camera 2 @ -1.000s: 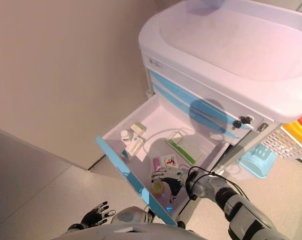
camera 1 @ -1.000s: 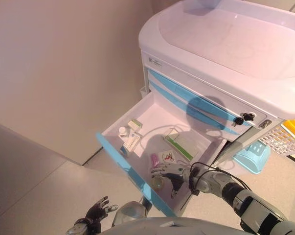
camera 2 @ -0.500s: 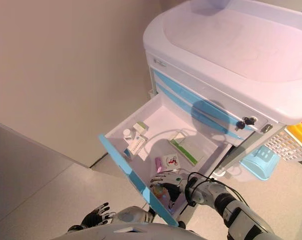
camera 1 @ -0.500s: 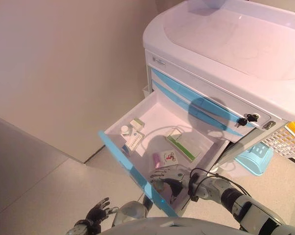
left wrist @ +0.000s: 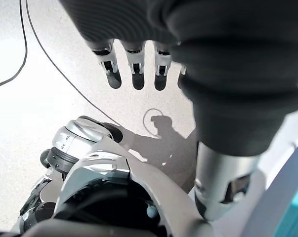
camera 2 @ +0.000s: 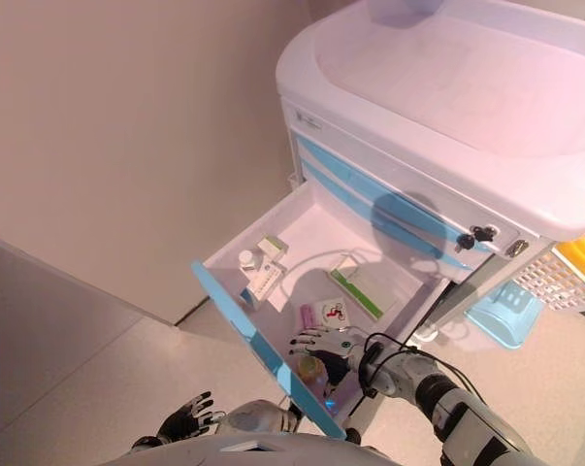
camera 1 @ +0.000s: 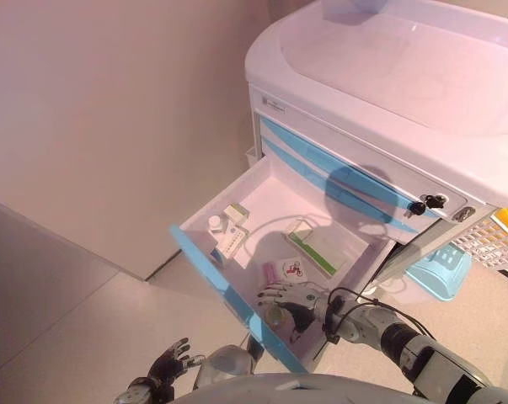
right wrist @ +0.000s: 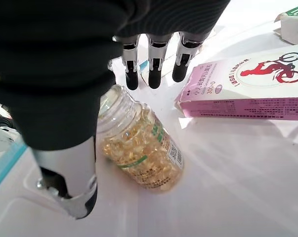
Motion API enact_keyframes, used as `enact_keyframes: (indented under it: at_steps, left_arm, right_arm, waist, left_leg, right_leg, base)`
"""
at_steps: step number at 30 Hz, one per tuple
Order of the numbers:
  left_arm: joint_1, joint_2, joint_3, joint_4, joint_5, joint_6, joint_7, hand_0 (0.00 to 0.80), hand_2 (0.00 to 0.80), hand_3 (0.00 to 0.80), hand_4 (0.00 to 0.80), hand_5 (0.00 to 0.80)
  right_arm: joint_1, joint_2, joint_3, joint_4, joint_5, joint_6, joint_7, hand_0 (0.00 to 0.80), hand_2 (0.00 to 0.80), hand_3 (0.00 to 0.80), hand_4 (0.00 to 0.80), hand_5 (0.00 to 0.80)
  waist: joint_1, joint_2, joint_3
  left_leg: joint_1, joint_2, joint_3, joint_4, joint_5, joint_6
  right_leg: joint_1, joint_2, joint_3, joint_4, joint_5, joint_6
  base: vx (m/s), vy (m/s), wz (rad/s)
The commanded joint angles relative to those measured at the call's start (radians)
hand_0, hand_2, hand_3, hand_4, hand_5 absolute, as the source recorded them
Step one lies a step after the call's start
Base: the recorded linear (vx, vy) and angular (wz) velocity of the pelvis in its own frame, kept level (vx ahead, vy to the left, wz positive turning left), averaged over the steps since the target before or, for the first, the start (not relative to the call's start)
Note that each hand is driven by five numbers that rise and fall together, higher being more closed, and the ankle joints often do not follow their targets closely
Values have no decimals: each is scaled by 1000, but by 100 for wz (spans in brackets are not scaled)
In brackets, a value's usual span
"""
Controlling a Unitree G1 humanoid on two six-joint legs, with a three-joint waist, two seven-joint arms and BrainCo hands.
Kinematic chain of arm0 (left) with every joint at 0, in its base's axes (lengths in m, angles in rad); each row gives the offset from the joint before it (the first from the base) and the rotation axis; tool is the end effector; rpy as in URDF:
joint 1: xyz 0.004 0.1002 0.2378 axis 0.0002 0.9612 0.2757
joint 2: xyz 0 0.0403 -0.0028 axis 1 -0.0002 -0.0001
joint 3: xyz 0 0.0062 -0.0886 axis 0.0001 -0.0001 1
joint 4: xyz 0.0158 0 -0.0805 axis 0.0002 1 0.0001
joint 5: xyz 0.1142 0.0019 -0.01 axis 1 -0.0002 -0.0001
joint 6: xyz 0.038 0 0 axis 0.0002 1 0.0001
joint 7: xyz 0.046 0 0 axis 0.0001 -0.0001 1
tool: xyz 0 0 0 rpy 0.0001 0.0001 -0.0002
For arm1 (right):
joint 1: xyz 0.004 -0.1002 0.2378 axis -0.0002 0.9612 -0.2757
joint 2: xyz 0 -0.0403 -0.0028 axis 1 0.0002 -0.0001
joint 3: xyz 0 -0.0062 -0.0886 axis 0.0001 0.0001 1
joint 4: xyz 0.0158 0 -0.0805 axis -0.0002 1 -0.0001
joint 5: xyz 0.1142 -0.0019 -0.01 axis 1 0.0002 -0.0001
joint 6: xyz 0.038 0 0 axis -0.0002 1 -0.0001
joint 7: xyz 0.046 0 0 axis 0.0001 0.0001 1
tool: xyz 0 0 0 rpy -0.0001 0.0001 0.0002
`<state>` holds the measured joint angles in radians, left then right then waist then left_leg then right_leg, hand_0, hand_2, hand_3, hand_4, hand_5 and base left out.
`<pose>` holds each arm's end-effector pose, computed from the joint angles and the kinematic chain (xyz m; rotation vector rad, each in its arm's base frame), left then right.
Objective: Open the drawer and pick up the medicine
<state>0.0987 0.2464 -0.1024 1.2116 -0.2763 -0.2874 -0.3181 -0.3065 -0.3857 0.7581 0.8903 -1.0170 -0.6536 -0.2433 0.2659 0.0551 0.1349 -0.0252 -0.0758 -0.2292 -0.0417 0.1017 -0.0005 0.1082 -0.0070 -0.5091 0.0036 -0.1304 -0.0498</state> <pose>0.0548 0.2309 -0.1122 -0.0947 0.9972 -0.0542 0.1867 -0.1497 -0.0544 -1.2981 -0.2044 1.1463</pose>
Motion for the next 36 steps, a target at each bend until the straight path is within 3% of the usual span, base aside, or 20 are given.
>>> enact_keyframes:
  at_steps: [1,20,21,22,23,24,36]
  left_arm:
    - [-29,-18,-37,62,3,-32,-14,0,0,0,0,0]
    - [-23,-19,-53,54,-3,-42,-22,0,0,0,0,0]
    - [-24,-19,-54,55,-2,-44,-22,0,0,0,0,0]
    - [-24,-21,-54,55,0,-44,-21,0,0,0,0,0]
    - [-24,-21,-54,55,2,-45,-20,0,0,0,0,0]
    - [-25,-21,-54,56,4,-48,-20,0,0,0,0,0]
    - [-34,-23,-57,60,10,-41,-23,0,0,0,0,0]
  right_arm:
    - [12,0,-2,-91,-1,-15,-53,0,0,0,0,0]
    - [17,1,-12,-53,-40,35,-104,0,0,0,0,0]
    - [17,1,-14,-51,-43,37,-109,141,141,141,141,141]
    - [20,-1,-15,-53,-44,36,-110,361,361,361,361,361]
    - [21,-1,-16,-52,-43,36,-112,527,527,527,527,527]
    - [23,-1,-17,-48,-41,32,-116,800,800,800,800,800]
    - [16,13,-13,-37,-17,39,-82,800,800,800,800,800]
  waist:
    - [4,-23,-1]
    - [5,-14,5]
    - [4,-13,6]
    - [3,-13,7]
    - [3,-13,7]
    - [4,-13,8]
    - [3,-12,11]
  left_leg:
    - [12,-59,3,-21,-64,9]
    - [11,-61,-4,-18,-62,9]
    - [10,-62,-4,-18,-62,9]
    - [9,-62,-5,-18,-62,9]
    - [9,-63,-5,-18,-62,9]
    - [8,-63,-6,-18,-62,9]
    - [8,-63,-4,-16,-62,7]
  right_leg:
    - [-41,-90,80,76,33,72]
    - [-43,-96,76,86,30,73]
    - [-44,-96,77,86,30,73]
    - [-45,-96,77,85,31,73]
    - [-45,-96,77,85,31,73]
    - [-45,-96,75,85,31,74]
    - [-46,-96,77,84,32,73]
  base:
    - [0,0,0]
    - [0,0,0]
    - [0,0,0]
    - [0,0,0]
    - [0,0,0]
    - [0,0,0]
    - [0,-1,1]
